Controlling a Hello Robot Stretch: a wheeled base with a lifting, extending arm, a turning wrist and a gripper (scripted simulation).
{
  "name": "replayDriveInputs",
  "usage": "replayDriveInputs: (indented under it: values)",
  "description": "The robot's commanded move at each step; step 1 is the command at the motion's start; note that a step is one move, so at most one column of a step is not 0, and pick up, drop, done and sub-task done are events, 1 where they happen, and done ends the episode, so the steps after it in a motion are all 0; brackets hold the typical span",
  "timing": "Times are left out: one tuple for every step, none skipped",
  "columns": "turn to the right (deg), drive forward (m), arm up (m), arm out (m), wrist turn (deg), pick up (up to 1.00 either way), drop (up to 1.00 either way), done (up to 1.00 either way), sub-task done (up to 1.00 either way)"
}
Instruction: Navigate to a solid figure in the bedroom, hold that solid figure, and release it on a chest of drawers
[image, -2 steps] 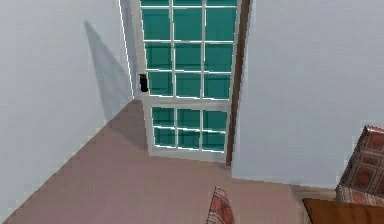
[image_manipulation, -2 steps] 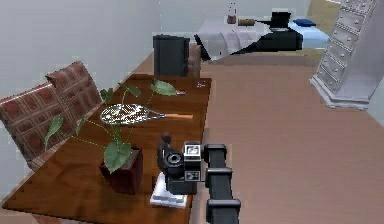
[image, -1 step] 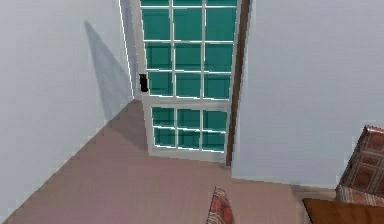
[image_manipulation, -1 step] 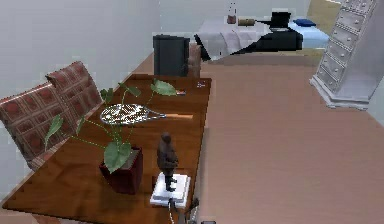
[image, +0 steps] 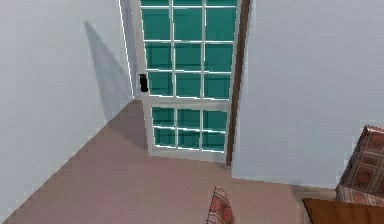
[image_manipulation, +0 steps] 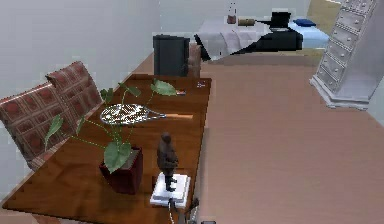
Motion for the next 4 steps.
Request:
replayDriveInputs:
  values:
    - [0.0,0.00,0.10,0.00,0.0,0.00,0.00,0.00,0.00]
    - [0.0,0.00,0.36,0.00,0.0,0.00,0.00,0.00,0.00]
    - [0.0,0.00,0.00,0.00,-45.0,0.00,0.00,0.00,0.00]
    - [0.0,0.00,0.00,0.00,-45.0,0.00,0.00,0.00,0.00]
